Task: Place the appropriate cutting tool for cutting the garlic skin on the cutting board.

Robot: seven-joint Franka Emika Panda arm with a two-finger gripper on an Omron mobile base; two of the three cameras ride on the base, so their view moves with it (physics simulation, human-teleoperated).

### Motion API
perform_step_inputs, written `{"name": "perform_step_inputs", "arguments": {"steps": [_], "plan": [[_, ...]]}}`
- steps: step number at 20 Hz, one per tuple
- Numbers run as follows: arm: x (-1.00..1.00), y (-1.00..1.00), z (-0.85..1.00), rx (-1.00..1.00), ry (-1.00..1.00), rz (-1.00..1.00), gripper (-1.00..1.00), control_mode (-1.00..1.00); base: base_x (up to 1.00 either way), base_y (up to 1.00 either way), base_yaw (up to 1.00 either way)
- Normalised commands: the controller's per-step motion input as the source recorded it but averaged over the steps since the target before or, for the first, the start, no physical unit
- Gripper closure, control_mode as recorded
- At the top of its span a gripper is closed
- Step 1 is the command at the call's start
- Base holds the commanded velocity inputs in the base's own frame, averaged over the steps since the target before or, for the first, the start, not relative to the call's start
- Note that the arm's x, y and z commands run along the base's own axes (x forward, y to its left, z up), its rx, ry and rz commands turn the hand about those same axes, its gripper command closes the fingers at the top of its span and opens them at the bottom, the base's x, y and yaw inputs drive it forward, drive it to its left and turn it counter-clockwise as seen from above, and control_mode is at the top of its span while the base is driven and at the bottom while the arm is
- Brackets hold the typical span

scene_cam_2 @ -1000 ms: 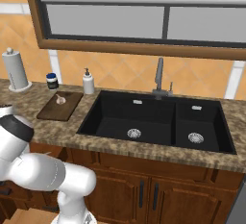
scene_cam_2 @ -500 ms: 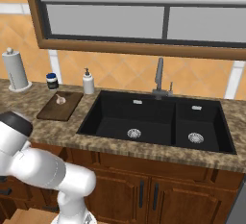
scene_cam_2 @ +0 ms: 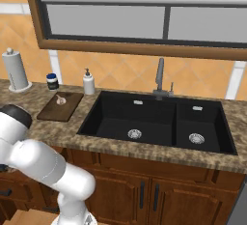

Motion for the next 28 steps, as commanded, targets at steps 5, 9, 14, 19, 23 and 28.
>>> {"name": "perform_step_inputs", "arguments": {"steps": [5, 9, 14, 19, 23, 28], "plan": [[-0.05, 0.09, -0.05, 0.00, 0.21, 0.00, -1.00, -1.00, 0.00, 0.00, 0.00], [-0.28, 0.05, 0.00, 0.00, 0.17, 0.00, -1.00, -1.00, 0.00, 0.00, 0.00], [-0.49, 0.02, 0.00, 0.00, 0.12, 0.00, -1.00, -1.00, 0.00, 0.00, 0.00], [-0.68, 0.00, 0.00, 0.00, 0.05, 0.02, -1.00, -1.00, 0.00, 0.00, 0.00], [-0.73, 0.00, 0.00, 0.00, 0.04, 0.02, -1.00, -1.00, 0.00, 0.00, 0.00], [-0.78, 0.00, 0.03, 0.00, 0.00, 0.01, -1.00, -1.00, 0.00, 0.00, 0.00]]}}
